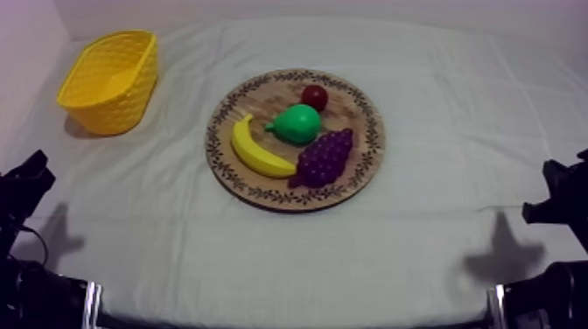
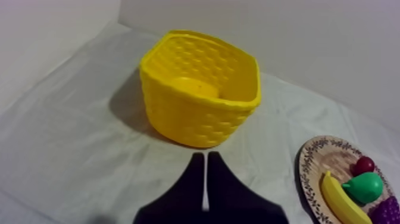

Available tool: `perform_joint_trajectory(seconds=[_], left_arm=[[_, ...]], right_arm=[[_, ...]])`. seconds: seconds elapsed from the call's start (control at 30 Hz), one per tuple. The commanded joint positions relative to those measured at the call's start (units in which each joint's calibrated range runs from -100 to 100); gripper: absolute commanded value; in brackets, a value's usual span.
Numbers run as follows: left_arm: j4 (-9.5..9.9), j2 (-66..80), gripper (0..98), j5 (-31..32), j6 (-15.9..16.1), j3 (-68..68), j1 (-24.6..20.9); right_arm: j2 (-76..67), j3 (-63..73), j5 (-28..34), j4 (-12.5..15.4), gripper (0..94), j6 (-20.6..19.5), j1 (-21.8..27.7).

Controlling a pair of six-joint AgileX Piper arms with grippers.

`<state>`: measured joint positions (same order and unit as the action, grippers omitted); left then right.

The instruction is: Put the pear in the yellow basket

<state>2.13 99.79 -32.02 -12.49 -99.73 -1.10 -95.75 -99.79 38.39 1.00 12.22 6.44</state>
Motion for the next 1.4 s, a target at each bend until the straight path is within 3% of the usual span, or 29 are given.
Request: perform_joint_trajectory(seconds=[0.0,0.93,1.37], left_arm=[[-0.01,0.0,0.1,0.0,0.0,0.0,0.0],[-0.01,0.0,0.1,0.0,0.1,0.0,0.0],[-0.12,-0.2,0.1,-2.6,6.9,3.3,1.9]], right_arm=[[0.0,0.0,0.0,0.0,0.3,0.0,0.0],[0.0,0.0,0.0,0.0,0.3,0.0,0.0],[0.0,0.0,0.0,0.0,0.3,0.0,0.0]])
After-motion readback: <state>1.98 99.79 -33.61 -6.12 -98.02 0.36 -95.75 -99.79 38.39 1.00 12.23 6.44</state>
